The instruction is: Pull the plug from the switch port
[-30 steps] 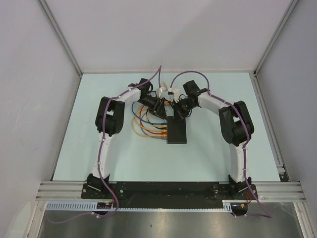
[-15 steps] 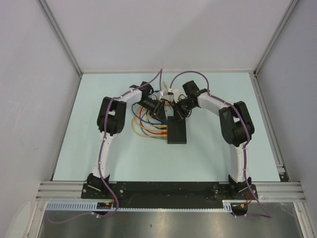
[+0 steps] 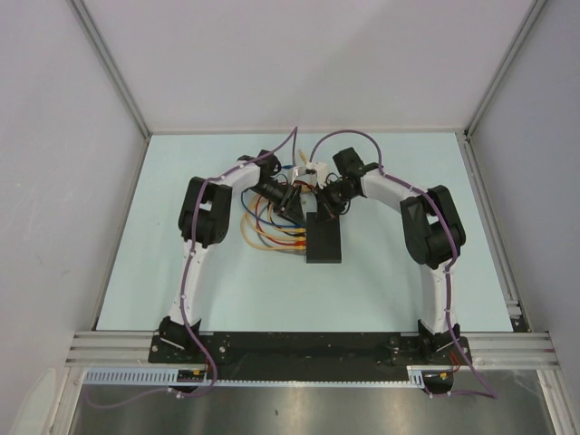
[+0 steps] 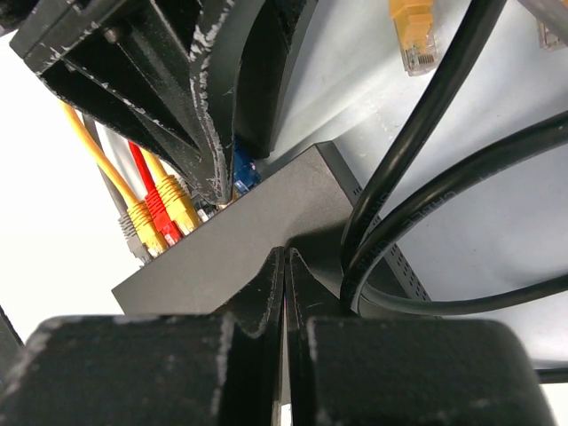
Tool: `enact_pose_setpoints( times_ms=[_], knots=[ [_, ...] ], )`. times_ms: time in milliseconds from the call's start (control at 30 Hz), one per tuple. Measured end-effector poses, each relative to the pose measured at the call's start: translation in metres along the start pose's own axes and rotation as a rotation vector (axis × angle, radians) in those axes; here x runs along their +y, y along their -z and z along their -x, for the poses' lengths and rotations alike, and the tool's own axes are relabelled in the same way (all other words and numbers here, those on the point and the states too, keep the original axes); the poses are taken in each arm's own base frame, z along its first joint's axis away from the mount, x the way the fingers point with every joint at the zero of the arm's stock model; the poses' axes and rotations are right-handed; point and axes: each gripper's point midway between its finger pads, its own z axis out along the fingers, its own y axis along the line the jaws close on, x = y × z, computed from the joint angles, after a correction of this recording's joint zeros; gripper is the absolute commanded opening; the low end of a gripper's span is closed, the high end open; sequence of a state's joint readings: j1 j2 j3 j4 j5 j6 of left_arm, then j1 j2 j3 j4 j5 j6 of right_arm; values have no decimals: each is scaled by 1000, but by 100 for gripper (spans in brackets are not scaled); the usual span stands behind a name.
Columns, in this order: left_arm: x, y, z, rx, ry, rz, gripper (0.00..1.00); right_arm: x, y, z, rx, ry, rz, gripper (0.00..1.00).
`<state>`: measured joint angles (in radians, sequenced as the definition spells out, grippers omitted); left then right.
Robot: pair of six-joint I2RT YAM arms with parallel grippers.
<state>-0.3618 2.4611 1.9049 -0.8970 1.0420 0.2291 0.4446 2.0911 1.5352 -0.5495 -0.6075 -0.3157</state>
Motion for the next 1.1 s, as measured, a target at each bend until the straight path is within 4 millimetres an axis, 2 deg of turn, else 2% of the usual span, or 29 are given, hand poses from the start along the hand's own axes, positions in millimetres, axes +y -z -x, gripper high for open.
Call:
enact_pose_setpoints(
  times_ms=[300, 533, 967, 1100],
  knots=[
    [4, -1, 0, 4, -1, 3, 32, 1, -1, 0, 1, 4, -2, 0],
    [5, -2, 1, 7, 13, 6, 30, 1, -1, 0, 2, 6, -5, 0],
    [3, -1, 0, 11, 10, -3, 0, 1, -1, 0, 3, 7, -6, 0],
    [3, -1, 1, 16, 13, -9, 0, 1, -1, 0, 3, 7, -6, 0]
  ],
)
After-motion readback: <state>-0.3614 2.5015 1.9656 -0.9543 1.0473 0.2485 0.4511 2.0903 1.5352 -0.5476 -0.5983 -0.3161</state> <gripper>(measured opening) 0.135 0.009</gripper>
